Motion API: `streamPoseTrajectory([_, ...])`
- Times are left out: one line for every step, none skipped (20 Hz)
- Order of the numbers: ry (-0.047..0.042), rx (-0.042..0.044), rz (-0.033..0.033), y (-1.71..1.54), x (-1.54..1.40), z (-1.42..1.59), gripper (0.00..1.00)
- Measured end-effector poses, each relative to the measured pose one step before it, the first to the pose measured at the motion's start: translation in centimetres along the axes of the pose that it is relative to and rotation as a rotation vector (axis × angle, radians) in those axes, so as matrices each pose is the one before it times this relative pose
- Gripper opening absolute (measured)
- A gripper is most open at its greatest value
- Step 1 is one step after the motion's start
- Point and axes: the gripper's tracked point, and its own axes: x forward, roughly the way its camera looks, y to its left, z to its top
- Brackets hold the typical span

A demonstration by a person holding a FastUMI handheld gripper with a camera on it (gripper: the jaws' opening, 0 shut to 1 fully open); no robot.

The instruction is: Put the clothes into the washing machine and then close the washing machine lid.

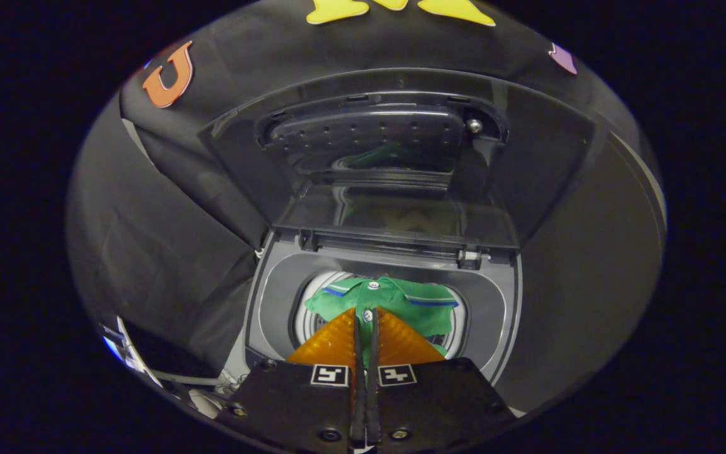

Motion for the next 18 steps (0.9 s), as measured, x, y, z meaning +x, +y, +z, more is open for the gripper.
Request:
streamPoseTrajectory([0.00041, 0.00298, -0.0058, -0.137, -0.017, 0.003, 0.04])
streamPoseTrajectory([0.00152, 0.00331, -0.00398, -0.081, -0.033, -0.094, 0.04])
streamPoseTrajectory([0.00187, 0.00351, -0.00321, -0.138, -0.03, -0.016, 0.04])
streamPoseTrajectory([0.00076, 0.0051, -0.00464, -0.099, 0.044, -0.059, 0.05])
streamPoseTrajectory([-0.00112, 0.00313, -0.0015, -0.198, -0.161, -0.089, 0.06])
streamPoseTrajectory([-0.00081, 0.00004, -0.00202, -0.087, 0.043, -0.005, 0.07])
streamPoseTrajectory([0.00045, 0.00084, -0.00418, -0.204, -0.021, -0.161, 0.08])
streamPoseTrajectory([-0.00273, -0.00077, 0.00037, -0.131, -0.059, -0.058, 0.08])
streamPoseTrajectory([-0.00163, 0.00237, 0.01171, 0.097, 0.011, -0.032, 0.11])
streamPoseTrajectory([-0.00113, -0.00338, 0.00528, 0.058, 0.103, -0.428, 0.14])
streamPoseTrajectory([0.0008, -0.00511, 0.00039, -0.047, -0.295, 0.176, 0.26])
streamPoseTrajectory([-0.00062, -0.00797, -0.00517, -0.037, 0.097, -0.297, 0.4])
streamPoseTrajectory([-0.006, -0.0056, -0.0117, -0.204, -0.303, 0.256, 0.55])
streamPoseTrajectory([-0.00543, -0.00915, -0.00356, 0.102, 0.11, -0.198, 0.7])
streamPoseTrajectory([-0.01114, -0.00612, -0.01439, -0.187, -0.144, -0.002, 0.85])
streamPoseTrajectory([-0.00851, -0.00577, -0.01188, -0.174, -0.038, -0.043, 0.83])
streamPoseTrajectory([-0.00393, -0.00071, -0.00298, 0.09, -0.078, -0.129, 0.81])
streamPoseTrajectory([0.00044, 0.00109, 0.00109, 0.113, -0.039, -0.138, 0.81])
